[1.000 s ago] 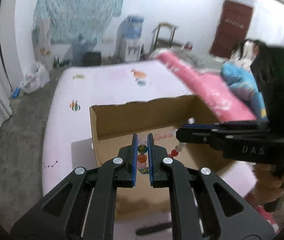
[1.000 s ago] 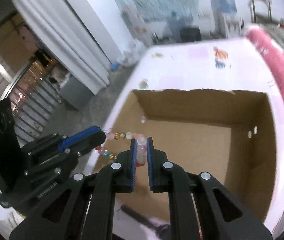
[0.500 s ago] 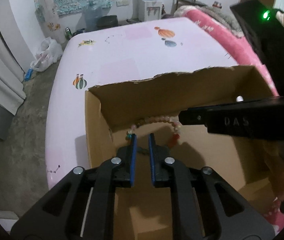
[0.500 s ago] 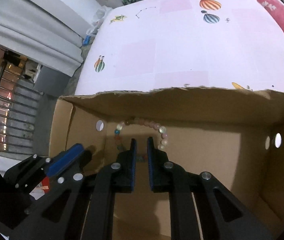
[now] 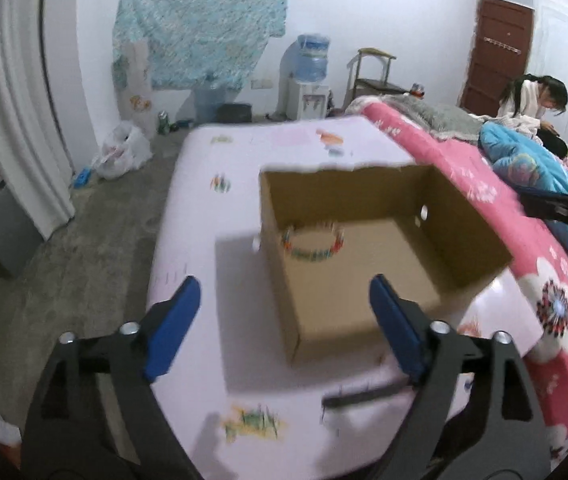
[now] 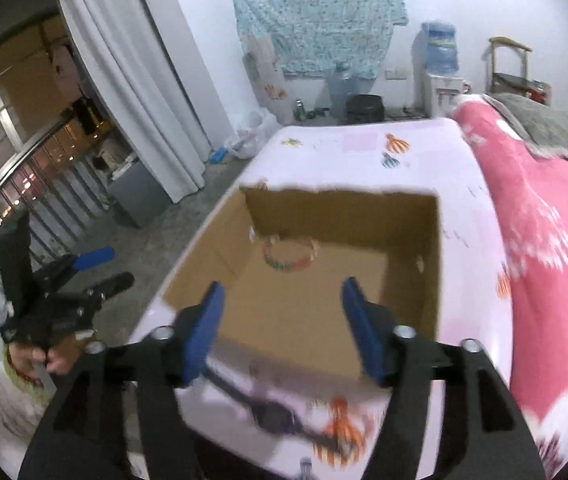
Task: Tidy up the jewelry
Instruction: 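Carry the bead bracelet into the cardboard box and open the grippers, then move both grippers to the black smartwatch on the table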
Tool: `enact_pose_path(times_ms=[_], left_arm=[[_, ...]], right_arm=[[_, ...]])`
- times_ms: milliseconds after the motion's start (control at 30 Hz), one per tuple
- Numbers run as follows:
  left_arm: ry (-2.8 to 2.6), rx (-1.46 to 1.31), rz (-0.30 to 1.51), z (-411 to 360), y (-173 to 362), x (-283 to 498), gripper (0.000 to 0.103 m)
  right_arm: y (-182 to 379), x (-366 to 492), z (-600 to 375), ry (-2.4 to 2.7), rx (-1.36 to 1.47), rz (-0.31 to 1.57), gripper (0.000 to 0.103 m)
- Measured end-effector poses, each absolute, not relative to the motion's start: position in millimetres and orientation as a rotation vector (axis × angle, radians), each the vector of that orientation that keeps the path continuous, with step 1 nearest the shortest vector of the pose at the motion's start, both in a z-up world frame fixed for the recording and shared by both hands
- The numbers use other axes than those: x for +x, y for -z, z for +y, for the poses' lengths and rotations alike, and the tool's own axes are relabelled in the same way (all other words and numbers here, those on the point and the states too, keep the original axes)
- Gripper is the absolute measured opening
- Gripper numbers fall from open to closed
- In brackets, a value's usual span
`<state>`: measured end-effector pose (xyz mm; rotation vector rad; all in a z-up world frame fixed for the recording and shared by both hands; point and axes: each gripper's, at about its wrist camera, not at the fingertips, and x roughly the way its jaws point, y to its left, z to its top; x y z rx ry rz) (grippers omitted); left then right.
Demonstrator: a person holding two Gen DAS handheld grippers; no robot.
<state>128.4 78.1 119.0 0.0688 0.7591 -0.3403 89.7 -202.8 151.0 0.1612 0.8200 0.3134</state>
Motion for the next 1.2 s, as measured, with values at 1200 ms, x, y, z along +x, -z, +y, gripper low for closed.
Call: enact_pose_path(times_ms=[1200], left_arm=[[0.161,0.112,1.028,63.0,30.2,101.7,0.096]], right_arm=[[1.4,40.8,-206.6,0.070,-0.019,1.097,0.072]])
